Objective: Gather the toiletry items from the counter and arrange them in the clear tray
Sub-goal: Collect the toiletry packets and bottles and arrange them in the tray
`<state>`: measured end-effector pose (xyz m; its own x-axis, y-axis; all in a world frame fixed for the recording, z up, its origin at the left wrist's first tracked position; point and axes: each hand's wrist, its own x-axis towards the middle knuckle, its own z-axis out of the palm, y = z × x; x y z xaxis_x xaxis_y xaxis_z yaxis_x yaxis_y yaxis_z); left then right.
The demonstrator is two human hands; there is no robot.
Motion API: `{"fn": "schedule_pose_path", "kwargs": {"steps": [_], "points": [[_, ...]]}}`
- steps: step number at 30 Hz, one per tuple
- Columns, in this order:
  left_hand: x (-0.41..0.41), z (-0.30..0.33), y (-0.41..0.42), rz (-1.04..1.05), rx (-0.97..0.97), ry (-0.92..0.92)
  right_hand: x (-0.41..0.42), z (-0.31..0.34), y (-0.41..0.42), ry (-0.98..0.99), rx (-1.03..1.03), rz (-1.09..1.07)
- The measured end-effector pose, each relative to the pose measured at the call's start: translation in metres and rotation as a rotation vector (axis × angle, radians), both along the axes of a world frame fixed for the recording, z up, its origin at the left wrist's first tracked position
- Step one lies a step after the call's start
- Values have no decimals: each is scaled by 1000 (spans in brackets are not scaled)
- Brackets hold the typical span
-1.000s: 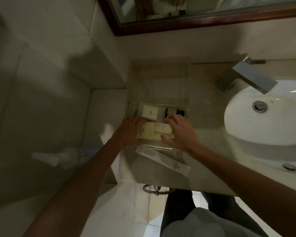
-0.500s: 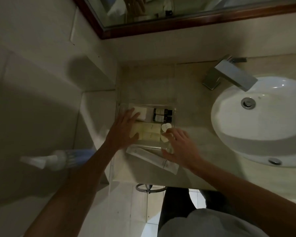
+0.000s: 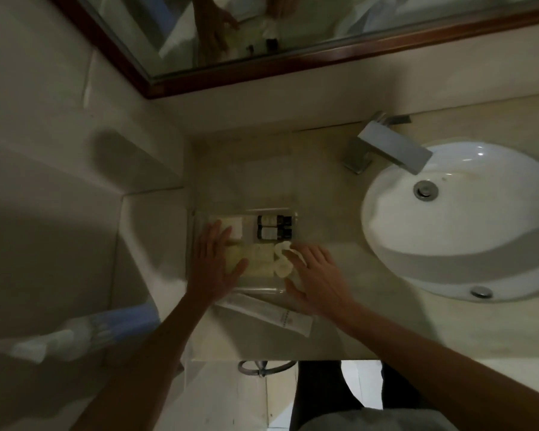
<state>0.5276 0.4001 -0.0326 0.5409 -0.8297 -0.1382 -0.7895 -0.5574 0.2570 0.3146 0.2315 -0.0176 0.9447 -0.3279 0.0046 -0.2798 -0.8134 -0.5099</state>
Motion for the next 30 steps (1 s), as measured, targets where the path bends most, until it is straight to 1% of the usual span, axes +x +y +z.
{"fn": "schedule_pose_path", "kwargs": {"steps": [1, 3, 5, 7, 10, 14, 17, 20, 22, 24, 26, 28, 30], "points": [[-12, 4, -11, -29, -43, -11, -4, 3, -9, -16, -7, -39], [-47, 12, -51, -163, -134, -35, -20, 10, -36, -28, -33, -126], [-90, 19, -110, -292, -234, -34, -49, 13, -74, -8, -64, -220], [-136, 25, -178, -357, -293, -7, -92, 15, -121, 25, -99, -325], [-203, 33, -275, -424, -293, 78, -174, 22, -197, 54, -129, -508], [-292, 30, -382, -570, -257, 155, -300, 24, -287, 103, -110, -783], [-344, 16, -454, -624, -239, 163, -391, 20, -342, 147, -139, -995], [-380, 5, -534, -664, -224, 130, -463, 8, -390, 237, -168, -1207], [-394, -2, -591, -648, -195, 110, -495, -5, -418, 313, -112, -1324], [-398, -14, -639, -587, -119, 71, -507, -18, -435, 330, -17, -1372], [-397, -29, -665, -555, -28, 14, -502, -26, -442, 235, 55, -1336], [-400, -39, -663, -577, -17, -25, -489, -29, -442, 147, 80, -1220], [-408, -40, -639, -695, -78, -25, -473, -27, -439, 135, 110, -1121]]}}
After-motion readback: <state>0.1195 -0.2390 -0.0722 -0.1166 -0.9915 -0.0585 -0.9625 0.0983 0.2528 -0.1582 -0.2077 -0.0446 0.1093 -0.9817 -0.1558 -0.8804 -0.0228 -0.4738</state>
